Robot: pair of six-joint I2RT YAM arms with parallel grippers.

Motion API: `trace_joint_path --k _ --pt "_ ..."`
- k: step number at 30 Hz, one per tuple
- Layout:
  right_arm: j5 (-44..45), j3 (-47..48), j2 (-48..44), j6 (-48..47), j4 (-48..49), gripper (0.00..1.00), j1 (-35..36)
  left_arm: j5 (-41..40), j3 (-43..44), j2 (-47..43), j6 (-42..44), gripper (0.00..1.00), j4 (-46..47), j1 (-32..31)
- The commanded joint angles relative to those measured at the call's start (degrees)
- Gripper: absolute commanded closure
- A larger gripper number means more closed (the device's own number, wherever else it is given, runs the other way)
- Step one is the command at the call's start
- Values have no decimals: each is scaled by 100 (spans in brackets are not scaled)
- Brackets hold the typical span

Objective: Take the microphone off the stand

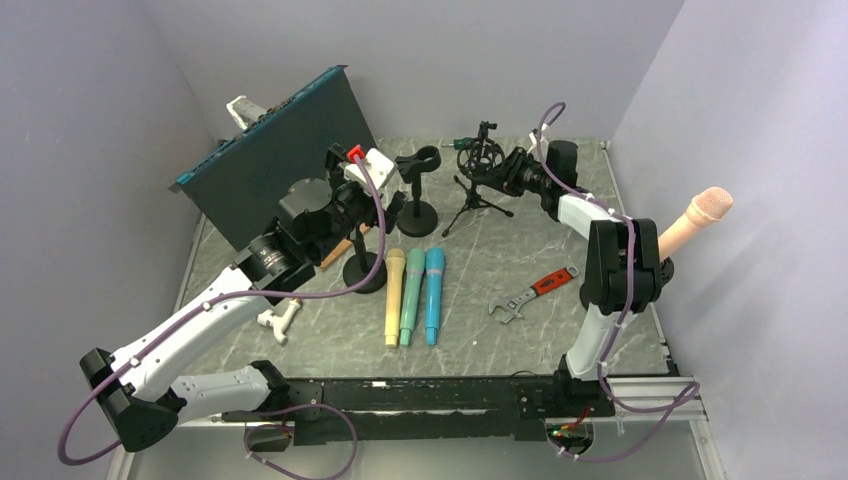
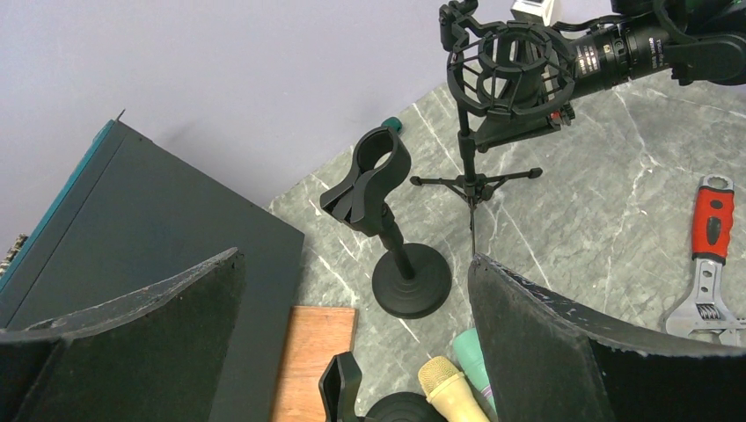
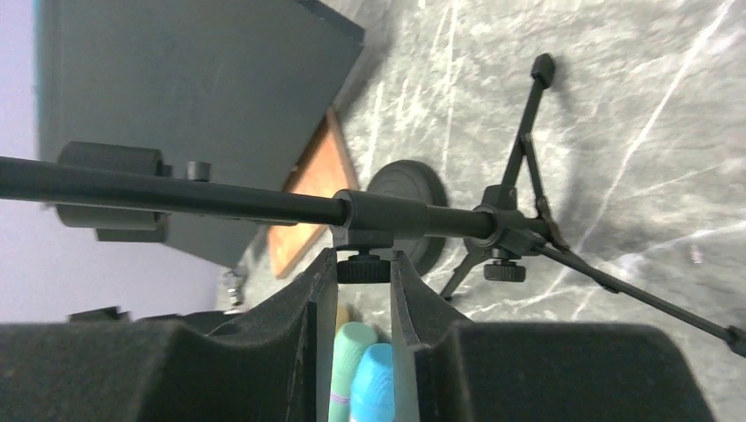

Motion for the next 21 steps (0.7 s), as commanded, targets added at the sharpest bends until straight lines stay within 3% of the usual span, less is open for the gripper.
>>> trace_joint_path --k 1,7,13,21 --pt "1203 226 -370 -1409 -1161 100 259 -46 219 -55 10 1 108 -35" --pt "3167 326 -728 -2636 -1904 100 926 -51 217 -34 16 1 115 -34" --pt "2969 181 -831 -2648 -1625 100 990 -53 223 -29 12 1 116 -37" --pt "1484 106 -631 -1436 -1018 54 645 -61 211 -60 31 1 116 -37"
